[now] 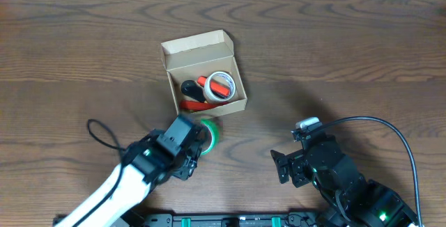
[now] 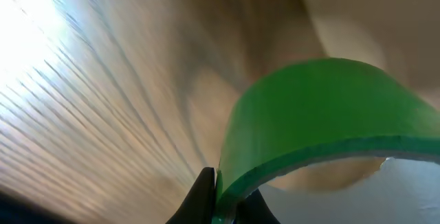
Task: Pack container
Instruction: 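Lift the green tape roll into the box and release it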
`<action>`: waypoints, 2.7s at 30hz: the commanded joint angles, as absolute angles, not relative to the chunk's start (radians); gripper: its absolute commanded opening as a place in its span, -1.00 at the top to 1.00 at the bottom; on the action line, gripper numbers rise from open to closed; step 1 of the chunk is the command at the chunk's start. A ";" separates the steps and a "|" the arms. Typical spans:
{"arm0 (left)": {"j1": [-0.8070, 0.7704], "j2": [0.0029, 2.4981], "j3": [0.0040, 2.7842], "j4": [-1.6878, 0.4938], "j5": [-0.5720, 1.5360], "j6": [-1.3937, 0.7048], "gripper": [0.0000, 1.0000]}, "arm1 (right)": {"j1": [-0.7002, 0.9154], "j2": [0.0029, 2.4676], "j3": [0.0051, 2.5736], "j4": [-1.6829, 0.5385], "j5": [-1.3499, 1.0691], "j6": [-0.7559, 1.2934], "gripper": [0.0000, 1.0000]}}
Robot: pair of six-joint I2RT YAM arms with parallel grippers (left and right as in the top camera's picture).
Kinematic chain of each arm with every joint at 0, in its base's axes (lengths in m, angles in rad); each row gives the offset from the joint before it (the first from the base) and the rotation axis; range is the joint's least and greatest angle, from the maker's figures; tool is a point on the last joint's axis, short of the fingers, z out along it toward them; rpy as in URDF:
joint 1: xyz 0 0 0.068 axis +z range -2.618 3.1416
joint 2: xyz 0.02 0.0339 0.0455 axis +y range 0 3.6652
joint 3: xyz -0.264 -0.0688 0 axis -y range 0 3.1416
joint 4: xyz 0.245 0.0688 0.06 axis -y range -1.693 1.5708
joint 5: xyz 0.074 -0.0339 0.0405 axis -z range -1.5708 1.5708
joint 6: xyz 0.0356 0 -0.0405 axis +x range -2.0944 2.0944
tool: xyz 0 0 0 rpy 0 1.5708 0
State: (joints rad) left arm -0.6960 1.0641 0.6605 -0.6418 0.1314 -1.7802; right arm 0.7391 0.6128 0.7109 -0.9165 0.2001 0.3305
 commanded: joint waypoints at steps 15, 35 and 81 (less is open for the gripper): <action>-0.638 1.307 1.247 -0.919 -0.164 -1.530 0.89 | 0.747 0.608 0.710 -0.917 0.213 0.344 -0.98; -0.445 1.697 1.294 -0.900 -0.058 -1.488 0.89 | 0.747 0.608 0.710 -0.917 0.213 0.344 -0.98; -0.428 1.560 1.444 -0.860 -0.057 -1.211 -0.28 | 0.747 0.608 0.710 -0.917 0.213 0.344 -0.98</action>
